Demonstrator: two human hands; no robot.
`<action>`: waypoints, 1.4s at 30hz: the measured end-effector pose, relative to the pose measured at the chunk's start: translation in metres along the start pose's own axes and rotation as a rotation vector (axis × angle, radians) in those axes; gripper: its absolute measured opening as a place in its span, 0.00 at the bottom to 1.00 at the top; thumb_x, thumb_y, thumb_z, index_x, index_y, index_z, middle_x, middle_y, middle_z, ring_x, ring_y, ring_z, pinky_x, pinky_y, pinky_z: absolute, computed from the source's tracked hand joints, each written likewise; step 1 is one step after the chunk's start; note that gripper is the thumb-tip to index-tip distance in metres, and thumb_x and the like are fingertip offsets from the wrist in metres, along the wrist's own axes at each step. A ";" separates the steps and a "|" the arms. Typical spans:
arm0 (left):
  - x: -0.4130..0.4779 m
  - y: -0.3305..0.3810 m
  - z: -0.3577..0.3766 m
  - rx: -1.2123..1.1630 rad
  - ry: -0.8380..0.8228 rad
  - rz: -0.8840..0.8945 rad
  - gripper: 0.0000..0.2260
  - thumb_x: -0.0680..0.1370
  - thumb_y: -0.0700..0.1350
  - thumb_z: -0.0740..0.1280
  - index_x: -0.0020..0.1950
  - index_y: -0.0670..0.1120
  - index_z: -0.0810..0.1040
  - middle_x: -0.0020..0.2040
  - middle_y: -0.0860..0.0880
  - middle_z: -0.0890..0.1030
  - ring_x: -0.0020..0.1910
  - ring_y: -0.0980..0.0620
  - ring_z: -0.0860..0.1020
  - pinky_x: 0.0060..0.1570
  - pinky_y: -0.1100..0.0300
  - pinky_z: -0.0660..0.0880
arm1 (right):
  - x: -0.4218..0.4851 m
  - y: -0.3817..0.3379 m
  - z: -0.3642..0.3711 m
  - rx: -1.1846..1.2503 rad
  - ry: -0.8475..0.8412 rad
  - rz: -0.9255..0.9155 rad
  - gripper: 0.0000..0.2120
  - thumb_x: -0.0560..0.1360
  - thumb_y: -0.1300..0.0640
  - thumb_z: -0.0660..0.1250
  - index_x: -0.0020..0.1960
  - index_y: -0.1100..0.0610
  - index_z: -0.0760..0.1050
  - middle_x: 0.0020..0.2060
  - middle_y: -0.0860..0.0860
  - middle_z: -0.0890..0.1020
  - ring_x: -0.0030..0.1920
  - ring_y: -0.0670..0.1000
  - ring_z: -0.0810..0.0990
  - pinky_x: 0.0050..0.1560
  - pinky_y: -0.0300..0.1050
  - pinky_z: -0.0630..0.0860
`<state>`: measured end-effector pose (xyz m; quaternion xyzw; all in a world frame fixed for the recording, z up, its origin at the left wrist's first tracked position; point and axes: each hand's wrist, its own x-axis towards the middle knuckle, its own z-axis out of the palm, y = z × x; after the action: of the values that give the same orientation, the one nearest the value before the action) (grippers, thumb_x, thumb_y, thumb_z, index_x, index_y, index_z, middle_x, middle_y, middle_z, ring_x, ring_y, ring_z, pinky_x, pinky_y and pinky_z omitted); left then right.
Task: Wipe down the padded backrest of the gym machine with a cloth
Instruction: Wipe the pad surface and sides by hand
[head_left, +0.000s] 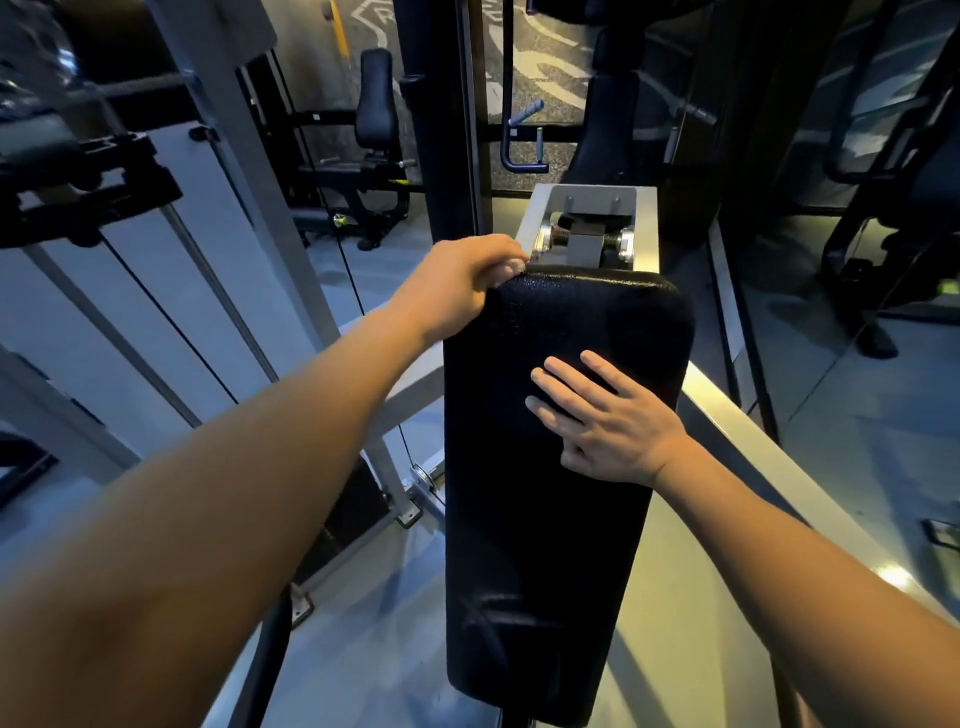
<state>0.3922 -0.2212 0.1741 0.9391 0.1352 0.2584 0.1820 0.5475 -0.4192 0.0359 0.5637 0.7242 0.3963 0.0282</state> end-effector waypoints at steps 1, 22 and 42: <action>-0.004 0.003 0.003 0.000 0.020 -0.011 0.13 0.83 0.36 0.64 0.66 0.43 0.81 0.63 0.48 0.82 0.64 0.52 0.77 0.68 0.57 0.72 | 0.000 0.000 0.000 0.004 0.004 0.003 0.27 0.79 0.45 0.59 0.76 0.54 0.70 0.78 0.57 0.66 0.80 0.58 0.60 0.80 0.61 0.54; -0.106 0.013 0.052 0.067 0.322 -0.151 0.14 0.81 0.31 0.61 0.60 0.47 0.78 0.60 0.47 0.81 0.65 0.44 0.76 0.70 0.48 0.71 | 0.000 -0.002 -0.001 -0.026 0.052 -0.009 0.27 0.78 0.45 0.60 0.75 0.54 0.72 0.78 0.58 0.67 0.80 0.59 0.62 0.79 0.62 0.57; -0.094 0.014 0.060 0.138 0.162 -0.153 0.08 0.75 0.35 0.66 0.52 0.41 0.80 0.52 0.45 0.77 0.51 0.46 0.77 0.52 0.50 0.77 | -0.003 0.001 -0.004 -0.037 0.009 -0.013 0.29 0.79 0.43 0.60 0.75 0.55 0.71 0.77 0.59 0.67 0.79 0.60 0.61 0.80 0.62 0.53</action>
<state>0.3483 -0.2827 0.0908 0.9122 0.2383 0.3090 0.1247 0.5470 -0.4234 0.0377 0.5566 0.7204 0.4120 0.0380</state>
